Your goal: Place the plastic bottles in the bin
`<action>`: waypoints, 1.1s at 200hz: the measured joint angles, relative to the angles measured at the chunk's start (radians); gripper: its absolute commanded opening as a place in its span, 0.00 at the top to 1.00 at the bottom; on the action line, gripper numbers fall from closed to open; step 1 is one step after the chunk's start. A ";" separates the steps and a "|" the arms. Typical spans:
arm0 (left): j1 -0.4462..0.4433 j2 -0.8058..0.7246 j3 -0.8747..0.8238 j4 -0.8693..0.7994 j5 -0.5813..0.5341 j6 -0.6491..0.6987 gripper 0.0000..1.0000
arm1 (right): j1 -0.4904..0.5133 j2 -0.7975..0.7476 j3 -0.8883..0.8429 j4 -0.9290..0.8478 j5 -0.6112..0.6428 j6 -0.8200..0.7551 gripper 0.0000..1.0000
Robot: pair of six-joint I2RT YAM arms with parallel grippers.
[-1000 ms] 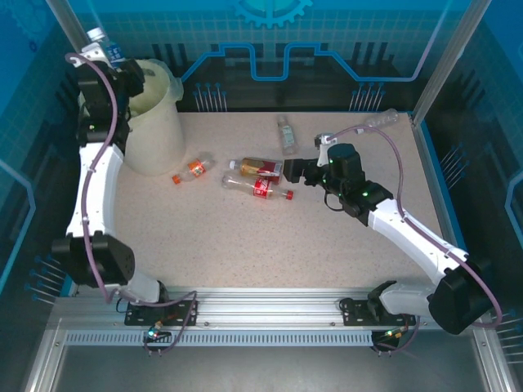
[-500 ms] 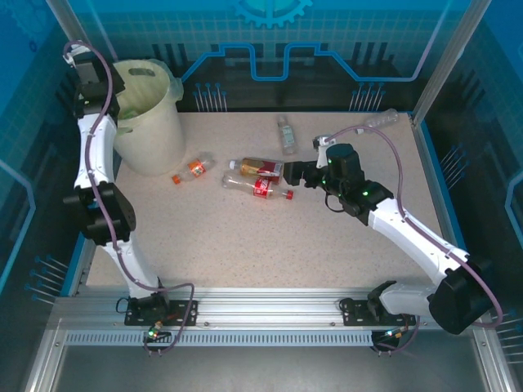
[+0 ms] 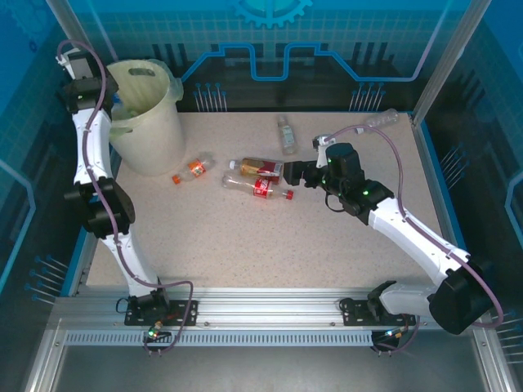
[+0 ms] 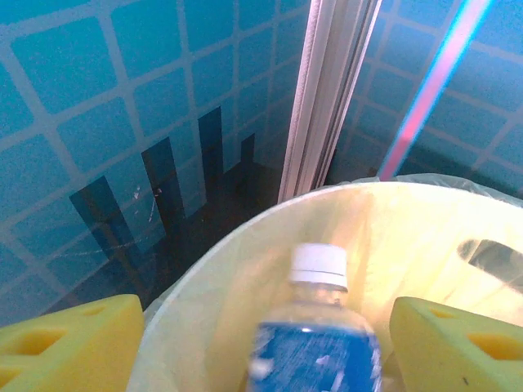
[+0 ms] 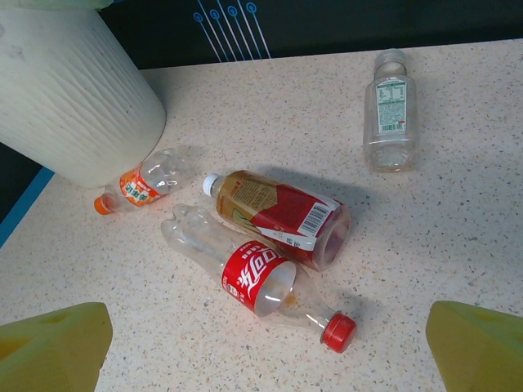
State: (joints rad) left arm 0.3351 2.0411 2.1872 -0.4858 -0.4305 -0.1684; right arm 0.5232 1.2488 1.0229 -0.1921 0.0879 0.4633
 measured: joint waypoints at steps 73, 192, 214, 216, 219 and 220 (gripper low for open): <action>0.000 -0.005 0.000 -0.045 0.064 -0.049 0.04 | 0.001 0.057 0.000 0.002 -0.002 -0.025 0.00; -0.005 -0.603 -0.650 0.138 0.412 -0.294 0.01 | 0.034 0.285 0.046 -0.048 -0.100 -0.330 0.00; -0.008 -0.678 -0.771 0.179 0.508 -0.328 0.01 | 0.034 0.329 0.072 -0.071 -0.107 -0.392 0.01; -0.009 -0.682 -0.782 0.182 0.516 -0.331 0.01 | 0.034 0.333 0.076 -0.073 -0.107 -0.397 0.02; -0.009 -0.689 -0.797 0.183 0.528 -0.335 0.01 | 0.034 0.341 0.081 -0.077 -0.107 -0.406 0.02; -0.009 -0.690 -0.801 0.185 0.531 -0.336 0.01 | 0.034 0.343 0.082 -0.078 -0.108 -0.408 0.02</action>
State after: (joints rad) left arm 0.3264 1.3510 1.3865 -0.3008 0.1009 -0.5045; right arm 0.5568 1.5921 1.1053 -0.2703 -0.0196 0.0551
